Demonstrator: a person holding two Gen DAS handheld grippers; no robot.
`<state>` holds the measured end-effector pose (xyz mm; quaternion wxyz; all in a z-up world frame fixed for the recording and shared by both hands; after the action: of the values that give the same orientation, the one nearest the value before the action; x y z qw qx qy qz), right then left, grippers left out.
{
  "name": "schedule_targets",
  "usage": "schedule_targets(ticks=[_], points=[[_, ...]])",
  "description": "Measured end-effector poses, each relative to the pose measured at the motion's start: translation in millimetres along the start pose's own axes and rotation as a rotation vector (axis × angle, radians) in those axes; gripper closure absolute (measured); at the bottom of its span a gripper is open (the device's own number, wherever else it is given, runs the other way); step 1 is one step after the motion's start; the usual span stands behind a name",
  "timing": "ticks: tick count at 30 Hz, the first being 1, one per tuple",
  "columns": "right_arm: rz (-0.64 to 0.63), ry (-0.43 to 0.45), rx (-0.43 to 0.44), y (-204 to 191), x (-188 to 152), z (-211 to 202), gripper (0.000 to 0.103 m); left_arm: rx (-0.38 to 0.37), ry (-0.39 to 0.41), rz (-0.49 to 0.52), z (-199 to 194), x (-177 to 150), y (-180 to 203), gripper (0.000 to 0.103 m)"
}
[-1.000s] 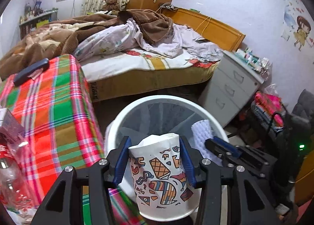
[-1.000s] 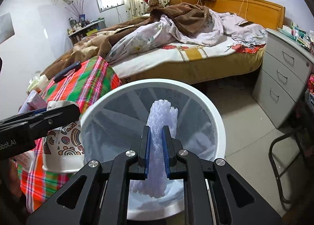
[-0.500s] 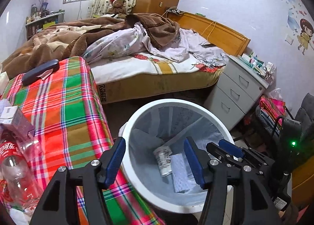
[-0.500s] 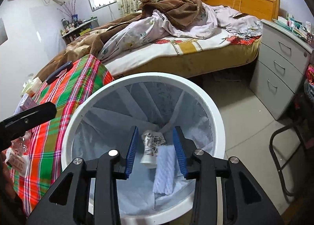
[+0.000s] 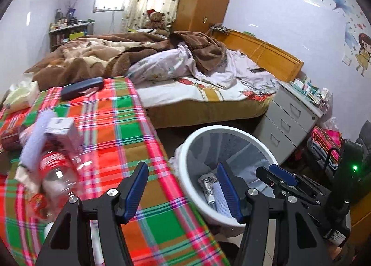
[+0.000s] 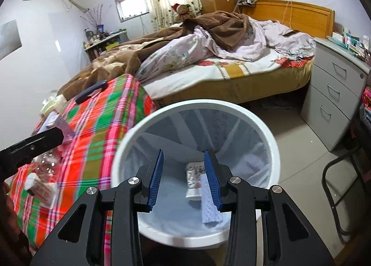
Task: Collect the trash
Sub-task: 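Return to table, left tool grasps red can while right tool grasps white yogurt cup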
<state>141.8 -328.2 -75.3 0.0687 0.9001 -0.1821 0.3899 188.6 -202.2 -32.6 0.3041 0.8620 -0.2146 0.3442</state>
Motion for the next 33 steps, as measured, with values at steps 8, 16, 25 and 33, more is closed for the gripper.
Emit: schedule_targets(ticks=[8, 16, 25, 33], points=[[-0.052, 0.024, 0.117, -48, -9, -20, 0.052, 0.108, 0.076, -0.019, -65, -16, -40, 0.039], [-0.144, 0.024, 0.214, -101, -28, -35, 0.05, 0.248, 0.128, -0.067, -121, -32, -96, 0.036], [-0.247, 0.01, 0.347, -160, -54, -49, 0.045, 0.307, 0.152, -0.17, -157, -52, -157, 0.035], [-0.321, -0.003, 0.421, -201, -72, -54, 0.04, 0.359, 0.139, -0.242, -170, -67, -208, 0.033]])
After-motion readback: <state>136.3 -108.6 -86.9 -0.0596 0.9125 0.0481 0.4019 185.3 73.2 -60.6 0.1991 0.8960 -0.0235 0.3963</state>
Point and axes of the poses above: each gripper's, at about its wrist camera, not at the fingertips, and z roughly the way its jaws point, y to its right, x to its top, the point moved 8 cm from there along z, roughly the way its jaws point, and after that the axes turned 14 degrees about -x, right-handed, at the moved point
